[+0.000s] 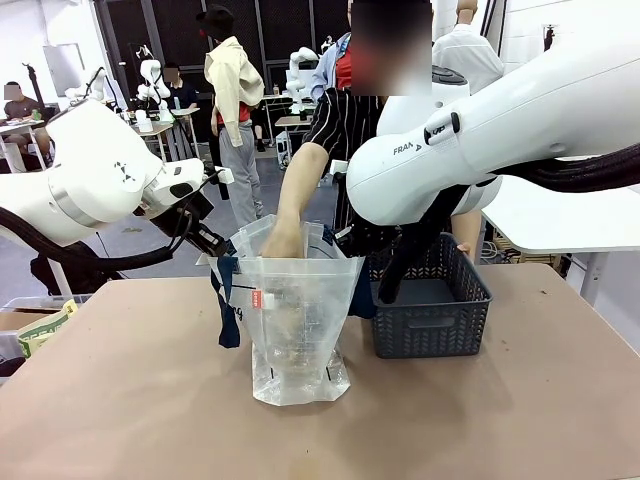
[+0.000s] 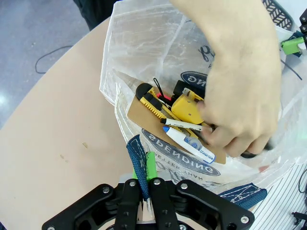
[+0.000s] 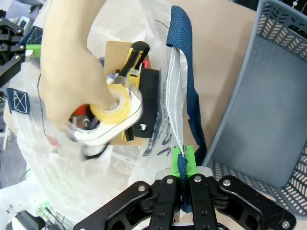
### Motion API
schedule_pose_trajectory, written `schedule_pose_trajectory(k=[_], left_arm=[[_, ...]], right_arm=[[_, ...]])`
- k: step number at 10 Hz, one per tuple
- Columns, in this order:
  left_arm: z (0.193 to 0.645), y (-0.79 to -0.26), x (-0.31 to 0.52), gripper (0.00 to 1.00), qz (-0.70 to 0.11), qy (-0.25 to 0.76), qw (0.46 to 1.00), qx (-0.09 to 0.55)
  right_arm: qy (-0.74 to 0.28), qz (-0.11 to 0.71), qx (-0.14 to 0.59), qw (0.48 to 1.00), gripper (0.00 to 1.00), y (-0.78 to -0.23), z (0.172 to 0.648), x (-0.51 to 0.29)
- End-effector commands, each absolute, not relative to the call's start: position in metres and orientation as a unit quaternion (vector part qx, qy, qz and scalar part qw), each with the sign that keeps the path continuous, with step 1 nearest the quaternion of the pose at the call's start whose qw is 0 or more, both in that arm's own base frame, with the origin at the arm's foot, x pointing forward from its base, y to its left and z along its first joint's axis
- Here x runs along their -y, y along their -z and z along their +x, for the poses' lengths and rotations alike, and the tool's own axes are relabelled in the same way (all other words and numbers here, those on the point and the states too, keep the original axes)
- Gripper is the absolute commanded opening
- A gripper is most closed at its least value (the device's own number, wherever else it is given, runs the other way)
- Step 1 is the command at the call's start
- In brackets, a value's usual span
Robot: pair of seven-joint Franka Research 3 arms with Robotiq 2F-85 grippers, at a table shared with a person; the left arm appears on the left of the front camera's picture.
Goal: Transfer purchased items from the store into the shopping bag.
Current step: Move the Reusable shopping bag to the right side of the table.
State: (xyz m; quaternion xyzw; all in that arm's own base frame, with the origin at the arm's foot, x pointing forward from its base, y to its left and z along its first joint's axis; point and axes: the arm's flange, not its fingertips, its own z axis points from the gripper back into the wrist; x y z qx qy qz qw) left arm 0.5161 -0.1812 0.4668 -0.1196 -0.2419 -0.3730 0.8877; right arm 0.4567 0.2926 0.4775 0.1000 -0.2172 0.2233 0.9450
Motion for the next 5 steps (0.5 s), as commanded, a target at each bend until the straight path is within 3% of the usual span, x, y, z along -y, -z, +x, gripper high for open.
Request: schedule_pose_trajectory(k=[1, 5], left_arm=[[0.5156, -0.4698, 0.1792, 0.0, -0.116, 0.372, 0.888, 0.243], [0.5156, -0.4698, 0.1792, 0.0, -0.116, 0.372, 0.888, 0.243]], right_arm=[[-0.219, 0.102, 0.214, 0.947, 0.0, -0.4747, 0.4523, -0.2899], [-0.219, 0.102, 0.214, 0.947, 0.0, -0.4747, 0.4523, -0.2899]])
